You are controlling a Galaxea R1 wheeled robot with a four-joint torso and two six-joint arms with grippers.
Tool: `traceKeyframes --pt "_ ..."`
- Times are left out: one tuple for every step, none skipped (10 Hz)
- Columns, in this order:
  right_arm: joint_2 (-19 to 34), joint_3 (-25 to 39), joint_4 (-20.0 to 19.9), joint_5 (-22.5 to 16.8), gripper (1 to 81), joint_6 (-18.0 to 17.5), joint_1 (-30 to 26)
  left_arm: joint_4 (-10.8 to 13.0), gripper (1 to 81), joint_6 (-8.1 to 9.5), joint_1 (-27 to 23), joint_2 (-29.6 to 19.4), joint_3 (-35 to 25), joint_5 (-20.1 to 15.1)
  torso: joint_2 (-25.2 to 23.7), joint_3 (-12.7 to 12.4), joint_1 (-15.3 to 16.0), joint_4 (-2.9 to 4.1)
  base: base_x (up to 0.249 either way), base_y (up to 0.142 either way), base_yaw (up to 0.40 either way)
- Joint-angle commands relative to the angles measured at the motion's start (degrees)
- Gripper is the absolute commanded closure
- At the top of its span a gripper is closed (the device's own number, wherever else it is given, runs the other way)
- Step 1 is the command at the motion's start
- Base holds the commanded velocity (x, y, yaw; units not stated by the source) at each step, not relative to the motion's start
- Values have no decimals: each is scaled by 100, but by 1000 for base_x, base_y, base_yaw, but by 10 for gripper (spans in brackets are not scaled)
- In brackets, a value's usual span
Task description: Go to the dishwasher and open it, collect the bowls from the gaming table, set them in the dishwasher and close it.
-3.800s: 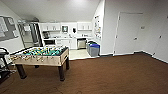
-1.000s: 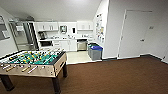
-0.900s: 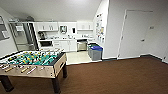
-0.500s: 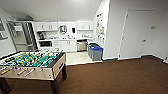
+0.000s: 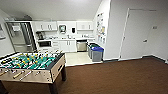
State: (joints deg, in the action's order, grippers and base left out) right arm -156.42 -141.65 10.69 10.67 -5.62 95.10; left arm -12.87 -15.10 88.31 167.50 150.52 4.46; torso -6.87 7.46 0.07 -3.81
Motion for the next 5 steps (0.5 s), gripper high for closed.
traceKeyframes --pt "134 -36 56 -258 811 17 -188 48 811 -28 -266 -41 -5 -323 0 0 0 0 156 0 0" --pt "126 -63 56 -258 811 17 -188 48 811 -28 -266 -41 -5 -323 0 0 2 0 156 0 0" --pt "108 -89 56 -258 811 17 -188 48 811 -28 -266 -41 -5 -323 0 0 2 0 156 0 0" --pt "91 -107 56 -258 811 17 -188 48 811 -19 -266 -41 -5 -323 0 0 0 0 156 0 0" --pt "82 -116 56 -258 811 17 -197 48 811 -19 -266 -41 -5 -323 0 0 0 0 156 0 0"
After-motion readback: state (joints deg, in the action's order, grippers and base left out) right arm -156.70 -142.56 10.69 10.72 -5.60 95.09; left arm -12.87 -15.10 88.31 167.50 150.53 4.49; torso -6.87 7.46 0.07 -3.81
